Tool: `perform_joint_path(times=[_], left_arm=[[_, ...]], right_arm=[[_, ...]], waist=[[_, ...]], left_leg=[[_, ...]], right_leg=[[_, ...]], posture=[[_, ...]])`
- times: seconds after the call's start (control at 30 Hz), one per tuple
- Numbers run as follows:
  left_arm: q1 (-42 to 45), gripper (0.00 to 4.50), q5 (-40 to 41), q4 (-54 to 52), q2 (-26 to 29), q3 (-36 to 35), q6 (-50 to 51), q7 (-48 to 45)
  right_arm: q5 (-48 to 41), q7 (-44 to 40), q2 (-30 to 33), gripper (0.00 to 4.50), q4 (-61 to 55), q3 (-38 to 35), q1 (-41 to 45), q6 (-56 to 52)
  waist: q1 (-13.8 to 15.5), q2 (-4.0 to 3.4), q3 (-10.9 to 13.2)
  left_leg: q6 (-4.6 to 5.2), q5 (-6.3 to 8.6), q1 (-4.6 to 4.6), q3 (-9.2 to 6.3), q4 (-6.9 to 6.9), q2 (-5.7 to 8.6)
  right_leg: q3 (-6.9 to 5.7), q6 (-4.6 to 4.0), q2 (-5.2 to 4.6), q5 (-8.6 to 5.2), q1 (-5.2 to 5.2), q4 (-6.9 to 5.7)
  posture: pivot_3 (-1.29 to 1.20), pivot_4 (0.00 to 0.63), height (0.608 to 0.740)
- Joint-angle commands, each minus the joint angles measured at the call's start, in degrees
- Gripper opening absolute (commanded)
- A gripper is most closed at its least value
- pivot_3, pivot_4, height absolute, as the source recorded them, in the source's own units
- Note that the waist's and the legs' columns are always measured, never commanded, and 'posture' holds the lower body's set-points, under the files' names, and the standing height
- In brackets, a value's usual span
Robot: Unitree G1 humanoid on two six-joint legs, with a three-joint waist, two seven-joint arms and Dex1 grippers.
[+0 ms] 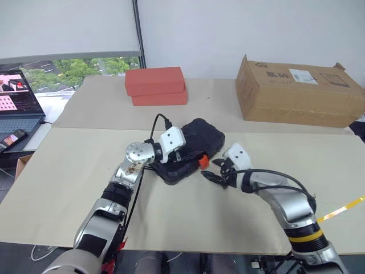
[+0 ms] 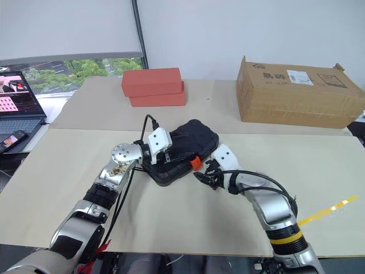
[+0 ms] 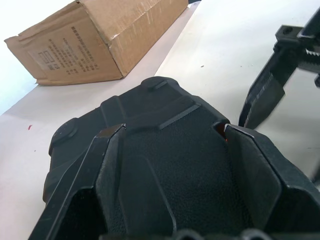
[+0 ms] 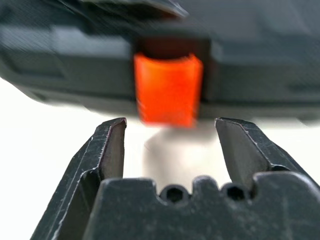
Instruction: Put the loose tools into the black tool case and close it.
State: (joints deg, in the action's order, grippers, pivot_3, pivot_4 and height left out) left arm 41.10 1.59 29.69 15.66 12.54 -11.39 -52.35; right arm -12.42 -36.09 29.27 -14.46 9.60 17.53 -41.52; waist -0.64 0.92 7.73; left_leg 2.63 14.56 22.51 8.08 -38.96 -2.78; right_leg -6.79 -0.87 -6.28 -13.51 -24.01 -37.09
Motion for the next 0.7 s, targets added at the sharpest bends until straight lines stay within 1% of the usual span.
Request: perform_joint_path(times=[0.03,0.13,0.17,0.2,0.4,0.6,0.7], left_arm=[[-1.42,3.37,-1.5,2.36,-0.08,1.38,0.78,-0.14],[-1.46,3.37,-1.49,2.37,-0.03,1.3,0.7,-0.09],[-1.5,3.37,-1.41,2.34,-0.05,1.22,0.52,-0.06],[-1.57,3.37,-1.16,2.17,-0.12,1.08,0.37,-0.12],[-1.81,3.37,-0.86,1.38,-0.32,1.13,0.63,-0.54],[-2.23,3.37,-0.84,1.05,-0.52,1.18,0.71,-0.49],[-2.67,3.37,-0.28,0.27,-0.24,0.39,1.36,-0.06]], right_arm=[[-0.61,0.14,-0.37,1.85,-2.17,-0.08,0.61,-1.2],[-0.64,0.65,-1.85,0.91,-1.65,0.57,2.46,-1.34],[-0.61,0.72,-2.37,0.38,-1.27,0.71,3.12,-1.34],[-0.47,0.77,-2.84,0.06,-0.81,0.86,3.8,-1.25],[0.79,1.5,-5.21,0.01,2.99,1.46,7.87,0.03],[1.36,1.38,-5.35,0.01,4.22,2.19,7.54,0.33],[0.79,1.17,-5.19,0.01,3.28,1.39,6.75,0.0]], waist=[[-0.03,-0.01,0.0],[-0.05,-0.01,-0.01],[-0.07,-0.01,-0.01],[-0.06,-0.01,-0.01],[-0.22,-0.01,-0.01],[-0.2,-0.01,-0.01],[-0.2,-0.01,-0.01]], left_leg=[[0.0,0.0,0.0,0.0,0.0,0.0],[0.0,0.0,-0.01,0.0,0.0,-0.01],[0.0,0.0,-0.01,0.0,0.0,-0.01],[0.0,0.0,-0.01,0.0,0.0,-0.01],[0.0,0.0,0.0,0.02,0.0,-0.01],[-0.01,-0.01,0.01,0.02,0.01,-0.03],[0.0,0.0,0.01,0.03,0.01,-0.03]], right_leg=[[0.0,0.02,0.0,-0.01,0.0,0.0],[0.01,0.18,0.0,-0.1,0.0,0.0],[0.01,0.19,0.0,-0.11,-0.01,0.0],[0.02,0.19,0.0,-0.11,-0.01,-0.01],[0.03,0.0,0.0,0.0,-0.03,-0.01],[0.02,0.01,0.02,0.0,-0.04,-0.01],[0.03,0.01,0.0,0.0,-0.04,0.0]], posture=[[0.0,0.15,0.711],[0.0,0.15,0.711],[0.0,0.15,0.711],[0.0,0.15,0.711],[0.0,0.15,0.711],[0.0,0.15,0.711],[0.0,0.15,0.711]])
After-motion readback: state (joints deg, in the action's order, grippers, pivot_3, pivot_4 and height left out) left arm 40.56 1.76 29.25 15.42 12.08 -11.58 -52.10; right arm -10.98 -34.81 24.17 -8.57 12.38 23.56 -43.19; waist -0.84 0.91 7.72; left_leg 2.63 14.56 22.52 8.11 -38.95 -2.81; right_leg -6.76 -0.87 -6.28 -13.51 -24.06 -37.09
